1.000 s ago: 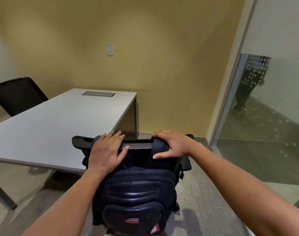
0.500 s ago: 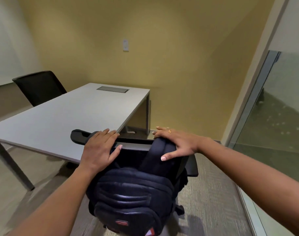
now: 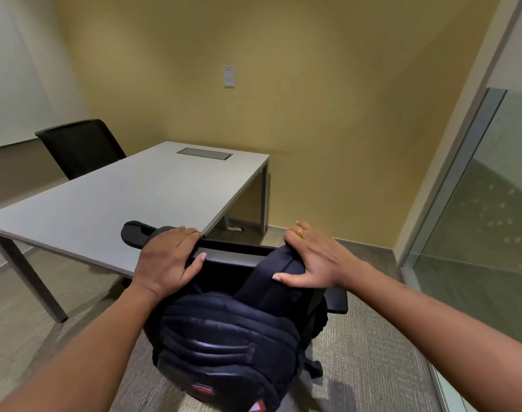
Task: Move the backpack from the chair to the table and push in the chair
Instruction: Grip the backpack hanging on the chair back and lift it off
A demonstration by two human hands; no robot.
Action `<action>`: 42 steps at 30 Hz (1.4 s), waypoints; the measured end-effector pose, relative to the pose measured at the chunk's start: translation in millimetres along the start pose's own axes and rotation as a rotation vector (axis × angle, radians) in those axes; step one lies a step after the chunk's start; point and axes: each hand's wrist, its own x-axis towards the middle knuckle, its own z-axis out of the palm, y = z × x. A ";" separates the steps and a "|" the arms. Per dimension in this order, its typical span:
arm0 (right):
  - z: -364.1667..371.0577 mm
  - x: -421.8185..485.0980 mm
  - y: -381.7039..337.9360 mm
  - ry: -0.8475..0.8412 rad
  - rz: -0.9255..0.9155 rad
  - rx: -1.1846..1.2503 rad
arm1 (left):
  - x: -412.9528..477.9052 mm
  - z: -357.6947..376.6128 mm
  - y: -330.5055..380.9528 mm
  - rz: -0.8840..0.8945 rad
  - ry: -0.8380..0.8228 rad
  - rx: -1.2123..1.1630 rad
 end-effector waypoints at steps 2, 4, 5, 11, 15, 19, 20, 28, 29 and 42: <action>0.3 -6.6 -6.9 0.080 0.022 -0.102 | -0.8 0.8 -3.2 -0.013 0.001 0.007; 1.7 -12.3 -12.9 0.141 0.051 -0.173 | -0.5 1.3 -5.7 -0.029 -0.004 0.001; 2.8 -14.0 -15.0 0.161 0.060 -0.195 | -0.4 1.6 -6.4 -0.032 -0.001 -0.002; -4.9 -24.9 10.4 -0.051 -0.032 -0.040 | 0.8 1.8 -4.2 -0.006 0.052 0.002; -8.3 -23.2 32.1 -0.192 -0.068 0.116 | 1.9 4.7 -0.2 0.008 0.069 -0.002; -6.0 -22.8 37.2 -0.132 -0.075 0.132 | 3.2 7.8 3.7 0.016 0.073 0.002; -5.7 -22.6 37.0 -0.107 -0.084 0.097 | 3.2 8.4 4.6 0.018 0.073 0.007; -5.0 -22.6 24.5 0.041 -0.139 -0.155 | -0.2 9.3 6.3 0.027 0.094 0.037; -5.7 -22.7 22.0 0.048 -0.128 -0.174 | -0.4 9.4 5.5 0.029 0.095 0.039; -2.8 -63.2 5.5 0.020 0.103 -0.248 | 5.3 12.1 13.4 0.081 0.087 0.040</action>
